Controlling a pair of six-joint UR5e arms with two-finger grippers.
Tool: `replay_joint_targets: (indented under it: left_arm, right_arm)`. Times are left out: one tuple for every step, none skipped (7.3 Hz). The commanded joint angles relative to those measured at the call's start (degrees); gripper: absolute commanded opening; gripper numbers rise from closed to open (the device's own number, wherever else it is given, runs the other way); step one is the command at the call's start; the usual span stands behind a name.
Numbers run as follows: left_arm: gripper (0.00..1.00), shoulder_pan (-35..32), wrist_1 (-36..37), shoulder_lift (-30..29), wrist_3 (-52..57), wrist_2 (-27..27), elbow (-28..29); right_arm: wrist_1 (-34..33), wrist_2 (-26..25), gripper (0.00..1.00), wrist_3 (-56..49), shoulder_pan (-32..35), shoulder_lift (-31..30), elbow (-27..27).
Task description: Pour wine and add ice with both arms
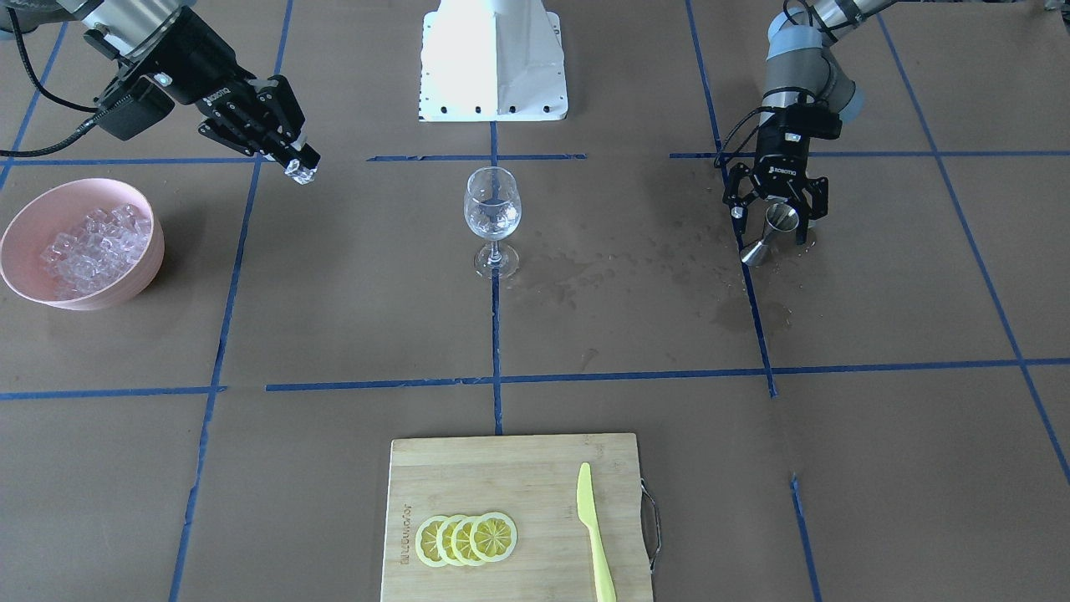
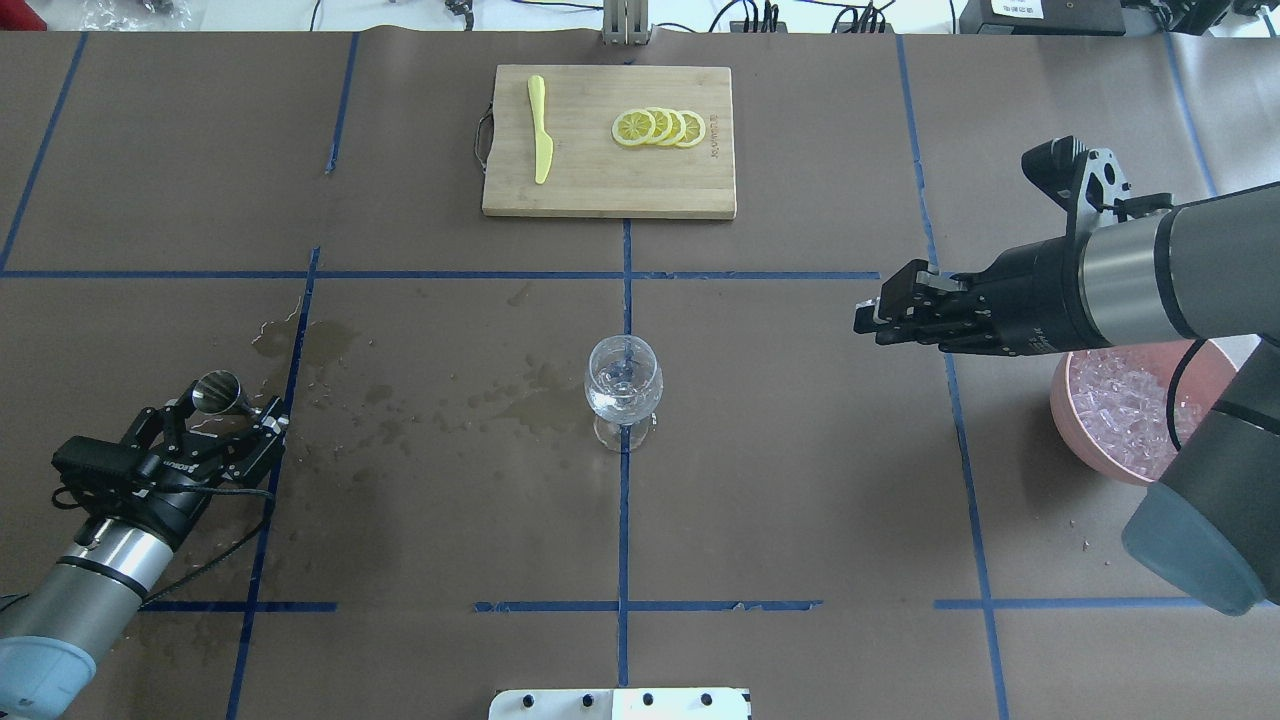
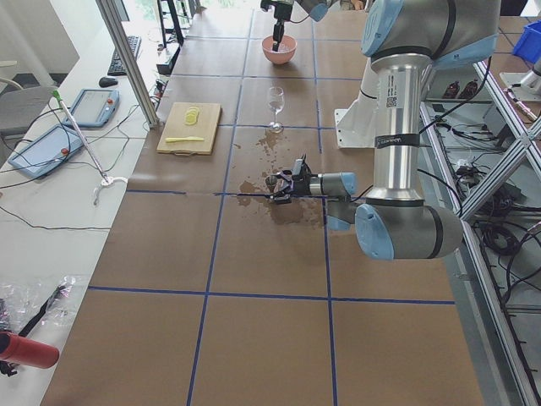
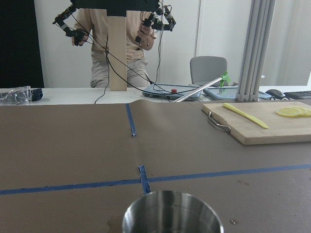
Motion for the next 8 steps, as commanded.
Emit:
replay_joint_targets:
  left_arm:
    - [0.99,-0.33,0.47,6.93,0.01,-6.97,-7.36]
    - [0.99,-0.42,0.56,7.92,0.01,-9.97,-9.14]
    - [0.99,-0.42,1.6,7.92,-0.08,-12.95,-10.2]
    - [0.99,-0.51,3.7,8.01,-0.34,-16.03,-11.6]
    - [1.0,-0.51,6.77,9.67,-0.61,-19.71,-14.4]
    - [1.0,-0.59,8.54,11.68,-0.61,-23.06,-16.26]
    - [1.0,-2.16,10.21,13.71,-0.61,-27.79,-18.45]
    - [1.0,-5.05,16.49,14.6,-0.61,-35.15,-22.91]
  right_arm:
    - [0.0,-0.09,0.0,0.0,-0.28,0.21,0.01]
    - [0.0,-0.44,0.0,0.0,-0.37,0.3,0.01]
    - [0.0,-0.53,0.0,0.0,-0.72,0.3,0.01]
    - [0.0,-1.48,0.0,0.0,-1.42,0.3,0.01]
    - [0.0,-2.97,0.0,0.0,-2.73,0.3,0.01]
    - [-0.18,-4.29,0.0,0.09,-4.13,1.6,0.01]
    - [-0.79,-5.96,0.0,0.09,-5.89,2.84,-0.08]
    - [-3.75,-7.46,0.0,0.09,-7.56,5.46,-0.08]
